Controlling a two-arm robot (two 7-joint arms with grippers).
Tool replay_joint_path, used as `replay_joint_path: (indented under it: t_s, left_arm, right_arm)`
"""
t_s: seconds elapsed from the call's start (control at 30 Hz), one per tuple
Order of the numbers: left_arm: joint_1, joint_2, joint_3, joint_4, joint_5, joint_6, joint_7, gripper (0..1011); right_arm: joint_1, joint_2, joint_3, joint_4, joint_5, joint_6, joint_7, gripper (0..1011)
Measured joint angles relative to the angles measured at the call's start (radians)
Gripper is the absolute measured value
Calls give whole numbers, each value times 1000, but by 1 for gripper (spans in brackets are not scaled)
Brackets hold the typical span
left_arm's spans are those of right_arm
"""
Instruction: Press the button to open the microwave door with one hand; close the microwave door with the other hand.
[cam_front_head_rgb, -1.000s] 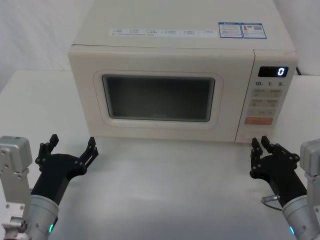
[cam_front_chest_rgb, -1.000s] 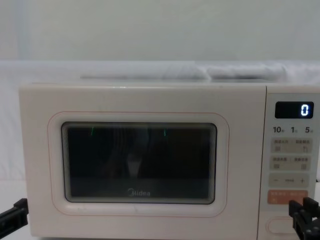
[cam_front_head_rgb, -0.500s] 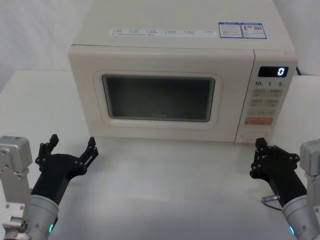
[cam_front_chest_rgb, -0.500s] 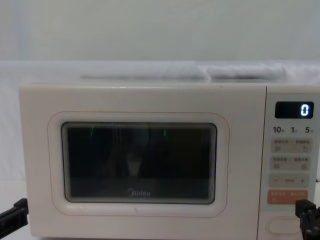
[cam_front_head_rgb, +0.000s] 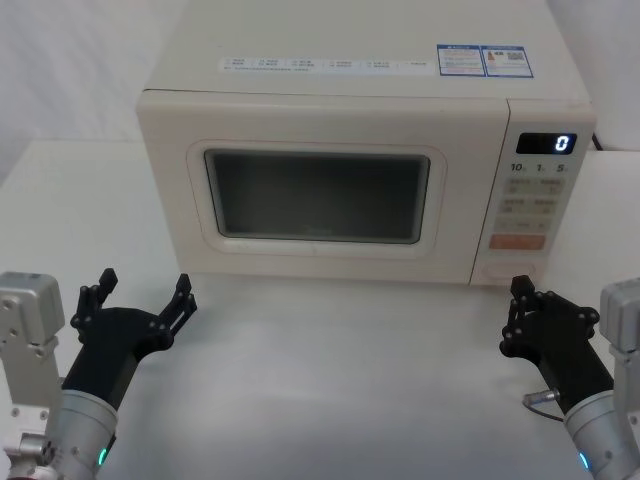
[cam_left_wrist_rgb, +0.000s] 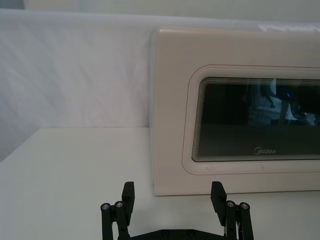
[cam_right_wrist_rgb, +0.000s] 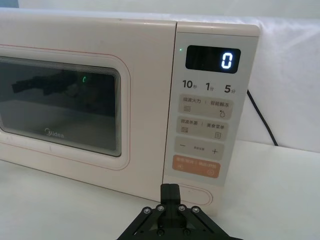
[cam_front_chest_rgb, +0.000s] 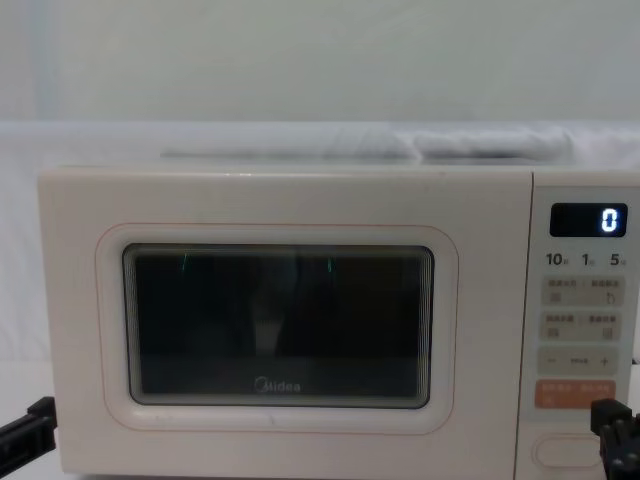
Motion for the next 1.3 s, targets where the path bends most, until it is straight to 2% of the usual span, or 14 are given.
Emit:
replay_joint_path:
  t_s: [0.6, 1.07, 1.3]
  left_arm:
    - [0, 0, 0, 0, 0, 0, 0, 1001]
    - [0, 0, 0, 0, 0, 0, 0, 1001]
    - [0, 0, 0, 0, 0, 0, 0, 1001]
  right_arm:
    - [0, -1, 2, -6, 0, 2, 8, 0]
    - [-5, -16, 13, -75, -14, 84, 72, 0]
    - [14, -27, 27, -43, -12, 124, 113, 0]
